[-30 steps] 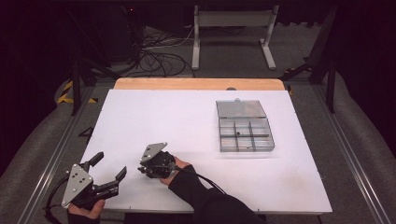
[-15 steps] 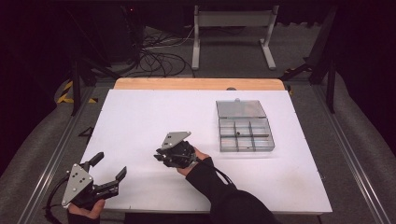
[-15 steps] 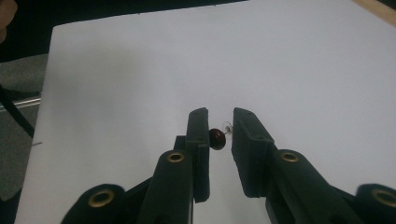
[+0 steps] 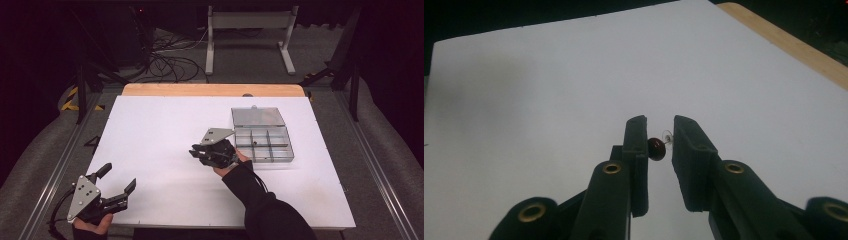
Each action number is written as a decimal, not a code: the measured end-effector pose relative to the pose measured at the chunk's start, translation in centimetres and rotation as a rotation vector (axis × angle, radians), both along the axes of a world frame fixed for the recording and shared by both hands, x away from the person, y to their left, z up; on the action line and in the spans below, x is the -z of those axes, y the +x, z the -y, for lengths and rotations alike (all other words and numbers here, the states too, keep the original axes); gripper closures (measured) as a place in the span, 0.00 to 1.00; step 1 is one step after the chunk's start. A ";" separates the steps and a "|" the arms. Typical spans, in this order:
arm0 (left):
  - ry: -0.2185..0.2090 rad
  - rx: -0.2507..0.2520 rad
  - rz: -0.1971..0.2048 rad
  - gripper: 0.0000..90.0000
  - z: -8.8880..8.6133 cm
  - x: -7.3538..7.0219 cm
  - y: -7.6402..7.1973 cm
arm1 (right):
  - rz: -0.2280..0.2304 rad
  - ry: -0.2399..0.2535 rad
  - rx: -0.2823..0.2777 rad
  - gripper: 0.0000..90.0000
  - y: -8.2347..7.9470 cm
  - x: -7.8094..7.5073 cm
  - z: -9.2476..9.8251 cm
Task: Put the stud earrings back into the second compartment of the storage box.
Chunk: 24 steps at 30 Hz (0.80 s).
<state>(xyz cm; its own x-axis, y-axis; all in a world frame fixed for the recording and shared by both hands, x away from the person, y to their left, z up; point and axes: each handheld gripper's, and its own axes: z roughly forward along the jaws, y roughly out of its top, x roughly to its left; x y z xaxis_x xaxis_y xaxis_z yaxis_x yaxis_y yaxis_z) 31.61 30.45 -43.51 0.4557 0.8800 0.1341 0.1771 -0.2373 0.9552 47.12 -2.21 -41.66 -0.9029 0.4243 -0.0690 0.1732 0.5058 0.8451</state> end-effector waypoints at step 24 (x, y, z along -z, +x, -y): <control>0.008 0.000 -0.002 0.16 0.2 0.0 0.0 | 0.005 -0.009 0.256 0.86 3.1 -0.6 11.2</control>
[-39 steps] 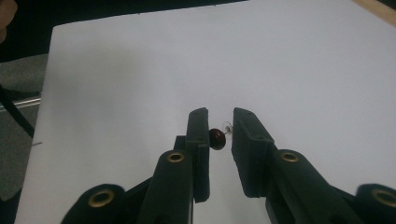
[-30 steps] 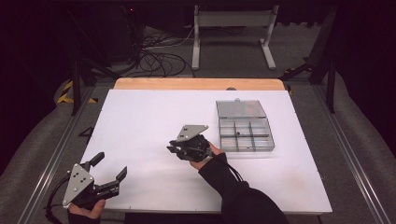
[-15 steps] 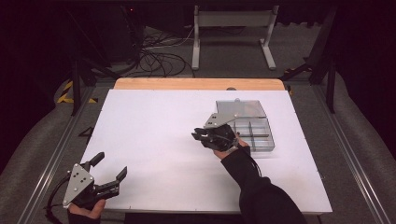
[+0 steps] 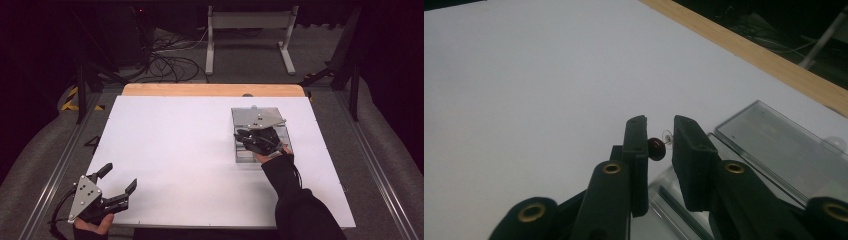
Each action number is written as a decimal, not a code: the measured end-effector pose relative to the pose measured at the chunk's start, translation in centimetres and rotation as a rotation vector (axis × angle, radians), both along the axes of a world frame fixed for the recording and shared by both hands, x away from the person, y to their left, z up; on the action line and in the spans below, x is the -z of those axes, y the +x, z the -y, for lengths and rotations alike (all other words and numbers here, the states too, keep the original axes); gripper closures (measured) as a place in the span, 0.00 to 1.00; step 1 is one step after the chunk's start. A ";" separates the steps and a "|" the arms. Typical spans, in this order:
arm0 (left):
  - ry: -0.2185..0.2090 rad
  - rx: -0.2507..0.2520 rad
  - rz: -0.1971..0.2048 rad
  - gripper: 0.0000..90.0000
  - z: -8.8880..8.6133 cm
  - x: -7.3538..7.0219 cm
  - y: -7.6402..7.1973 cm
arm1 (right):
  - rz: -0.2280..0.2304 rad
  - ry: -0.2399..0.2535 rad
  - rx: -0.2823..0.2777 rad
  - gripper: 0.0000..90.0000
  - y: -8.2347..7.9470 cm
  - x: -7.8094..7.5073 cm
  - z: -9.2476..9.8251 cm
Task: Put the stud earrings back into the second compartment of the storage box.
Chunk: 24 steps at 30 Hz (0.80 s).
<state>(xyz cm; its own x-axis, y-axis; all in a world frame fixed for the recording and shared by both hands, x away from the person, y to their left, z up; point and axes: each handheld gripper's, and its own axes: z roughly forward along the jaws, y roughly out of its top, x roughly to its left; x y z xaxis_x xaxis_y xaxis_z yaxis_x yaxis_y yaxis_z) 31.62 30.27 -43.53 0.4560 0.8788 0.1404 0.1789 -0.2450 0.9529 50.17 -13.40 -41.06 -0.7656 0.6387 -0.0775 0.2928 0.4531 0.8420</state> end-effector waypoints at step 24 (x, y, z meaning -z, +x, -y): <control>0.001 -0.001 -0.001 0.16 0.0 0.0 0.0 | -0.095 -0.074 0.214 0.85 3.2 3.2 6.3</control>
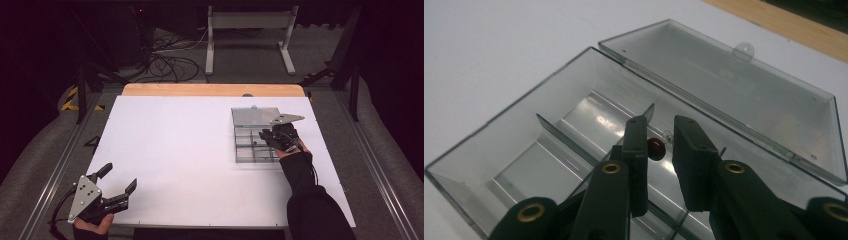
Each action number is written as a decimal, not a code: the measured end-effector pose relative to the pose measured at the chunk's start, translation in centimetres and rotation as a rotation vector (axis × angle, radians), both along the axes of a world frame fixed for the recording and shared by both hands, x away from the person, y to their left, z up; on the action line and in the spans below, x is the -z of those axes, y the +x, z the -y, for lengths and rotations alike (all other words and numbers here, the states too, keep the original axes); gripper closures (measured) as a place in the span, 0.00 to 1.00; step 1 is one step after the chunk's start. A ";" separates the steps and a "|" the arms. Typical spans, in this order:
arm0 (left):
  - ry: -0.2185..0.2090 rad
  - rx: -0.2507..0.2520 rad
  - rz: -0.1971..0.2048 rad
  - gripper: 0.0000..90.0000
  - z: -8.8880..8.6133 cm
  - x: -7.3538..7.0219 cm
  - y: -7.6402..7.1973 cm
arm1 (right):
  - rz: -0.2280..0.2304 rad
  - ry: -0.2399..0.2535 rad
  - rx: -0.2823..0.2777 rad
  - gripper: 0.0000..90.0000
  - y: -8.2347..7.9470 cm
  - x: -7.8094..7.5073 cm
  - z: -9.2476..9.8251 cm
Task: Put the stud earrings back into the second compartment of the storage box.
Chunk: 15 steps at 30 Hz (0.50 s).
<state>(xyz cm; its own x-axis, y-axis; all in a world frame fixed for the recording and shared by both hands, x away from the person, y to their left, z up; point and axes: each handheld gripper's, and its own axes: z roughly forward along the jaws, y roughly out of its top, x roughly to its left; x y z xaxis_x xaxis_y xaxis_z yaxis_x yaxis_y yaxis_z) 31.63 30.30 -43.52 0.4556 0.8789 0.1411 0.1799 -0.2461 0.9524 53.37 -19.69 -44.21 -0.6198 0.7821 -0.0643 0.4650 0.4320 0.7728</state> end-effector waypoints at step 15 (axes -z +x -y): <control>0.007 0.002 -0.007 0.16 0.1 0.0 0.1 | -0.037 -0.009 0.018 0.71 0.4 0.8 0.2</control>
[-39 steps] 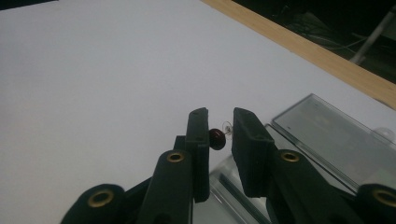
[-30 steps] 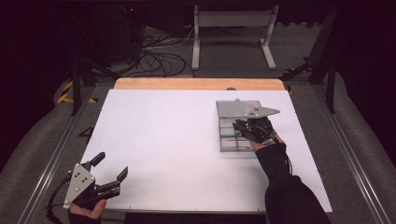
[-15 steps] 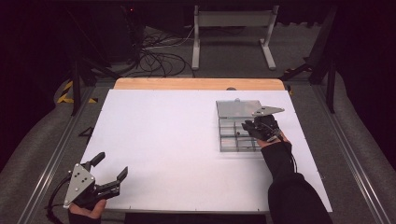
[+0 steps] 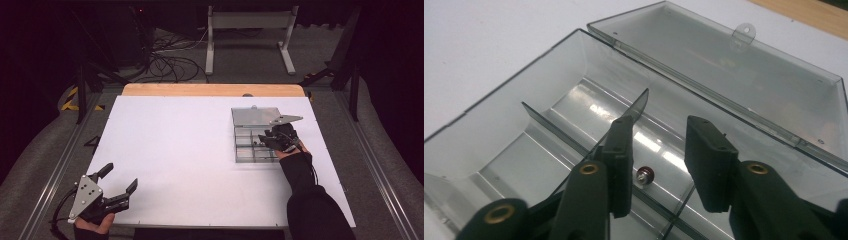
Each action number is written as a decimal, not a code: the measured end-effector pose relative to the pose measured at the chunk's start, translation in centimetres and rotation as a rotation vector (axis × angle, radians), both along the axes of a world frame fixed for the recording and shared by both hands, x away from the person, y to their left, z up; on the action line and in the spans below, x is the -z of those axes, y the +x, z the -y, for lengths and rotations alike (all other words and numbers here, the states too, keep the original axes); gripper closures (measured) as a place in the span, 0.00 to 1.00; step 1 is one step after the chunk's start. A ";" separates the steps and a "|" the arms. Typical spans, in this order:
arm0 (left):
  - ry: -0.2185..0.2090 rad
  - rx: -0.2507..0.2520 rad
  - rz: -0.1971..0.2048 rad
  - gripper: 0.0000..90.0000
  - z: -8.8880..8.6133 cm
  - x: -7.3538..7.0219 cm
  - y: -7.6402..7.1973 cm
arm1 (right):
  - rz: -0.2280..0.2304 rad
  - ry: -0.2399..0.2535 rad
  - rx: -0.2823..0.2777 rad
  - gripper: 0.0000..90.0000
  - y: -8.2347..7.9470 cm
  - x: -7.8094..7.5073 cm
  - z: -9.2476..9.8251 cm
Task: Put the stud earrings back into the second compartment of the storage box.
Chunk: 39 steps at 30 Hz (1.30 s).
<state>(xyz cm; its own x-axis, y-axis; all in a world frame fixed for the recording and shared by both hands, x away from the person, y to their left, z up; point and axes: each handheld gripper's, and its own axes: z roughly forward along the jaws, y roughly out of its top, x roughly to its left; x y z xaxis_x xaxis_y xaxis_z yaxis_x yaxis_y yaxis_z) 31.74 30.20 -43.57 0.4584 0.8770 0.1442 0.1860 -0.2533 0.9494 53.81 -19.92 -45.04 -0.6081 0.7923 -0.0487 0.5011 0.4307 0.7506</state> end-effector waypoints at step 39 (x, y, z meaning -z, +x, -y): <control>0.008 0.024 -0.008 0.16 0.6 0.1 -0.2 | 0.107 0.178 -0.219 0.05 -12.1 0.2 3.9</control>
<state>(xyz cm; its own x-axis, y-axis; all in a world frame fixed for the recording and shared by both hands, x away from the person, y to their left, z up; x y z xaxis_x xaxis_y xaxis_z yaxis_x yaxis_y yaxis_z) 31.55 29.64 -43.65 0.4802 0.8646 0.1476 0.1878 -0.2657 0.9456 41.72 -23.77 -45.29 -0.7645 0.6446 0.0059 0.3243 0.3767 0.8677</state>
